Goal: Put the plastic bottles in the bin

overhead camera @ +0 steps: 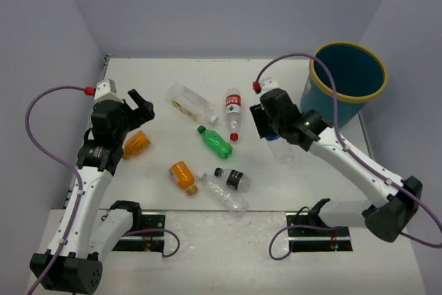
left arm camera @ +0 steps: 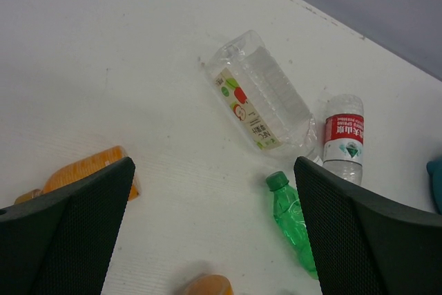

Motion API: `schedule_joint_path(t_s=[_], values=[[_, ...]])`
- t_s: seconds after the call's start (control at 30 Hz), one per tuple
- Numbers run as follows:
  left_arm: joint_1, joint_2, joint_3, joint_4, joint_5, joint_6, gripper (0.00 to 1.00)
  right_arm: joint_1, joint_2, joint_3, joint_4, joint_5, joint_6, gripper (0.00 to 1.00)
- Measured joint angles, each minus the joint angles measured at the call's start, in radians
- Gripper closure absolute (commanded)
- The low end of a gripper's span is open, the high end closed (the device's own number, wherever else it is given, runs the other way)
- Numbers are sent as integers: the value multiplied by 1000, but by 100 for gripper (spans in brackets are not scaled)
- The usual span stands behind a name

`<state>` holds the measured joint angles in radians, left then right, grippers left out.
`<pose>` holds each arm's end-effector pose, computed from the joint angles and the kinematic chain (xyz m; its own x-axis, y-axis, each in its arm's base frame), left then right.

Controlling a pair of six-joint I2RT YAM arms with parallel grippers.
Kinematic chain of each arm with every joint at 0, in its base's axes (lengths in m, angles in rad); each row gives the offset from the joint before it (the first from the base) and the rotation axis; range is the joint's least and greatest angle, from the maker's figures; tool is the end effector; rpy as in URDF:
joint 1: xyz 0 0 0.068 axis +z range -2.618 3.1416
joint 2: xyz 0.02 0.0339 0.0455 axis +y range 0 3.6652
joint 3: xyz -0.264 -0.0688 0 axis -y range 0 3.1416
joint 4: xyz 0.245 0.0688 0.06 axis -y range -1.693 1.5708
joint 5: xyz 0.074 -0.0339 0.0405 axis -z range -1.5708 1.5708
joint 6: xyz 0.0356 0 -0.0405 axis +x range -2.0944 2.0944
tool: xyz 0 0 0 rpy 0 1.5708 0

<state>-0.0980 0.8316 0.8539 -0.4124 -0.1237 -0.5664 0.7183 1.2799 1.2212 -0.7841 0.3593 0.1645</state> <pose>0.1864 -0.0139 0.3325 -0.3105 -0.5045 -0.8056 -0.2170 0.8628 -0.4567 0.2069 0.1642 0.3318 -0.6265 -0.3440 -0.6994 -0.3419 0.9277 -0.1500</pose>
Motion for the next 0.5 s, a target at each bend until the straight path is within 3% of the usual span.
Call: schedule_joint_path(t_s=[0.2, 0.5], values=[[0, 37, 0, -20, 38, -2, 0, -122, -141, 167, 334, 161, -67, 78], [0, 79, -4, -44, 155, -17, 0, -495, -42, 324, 766, 348, -169, 71]])
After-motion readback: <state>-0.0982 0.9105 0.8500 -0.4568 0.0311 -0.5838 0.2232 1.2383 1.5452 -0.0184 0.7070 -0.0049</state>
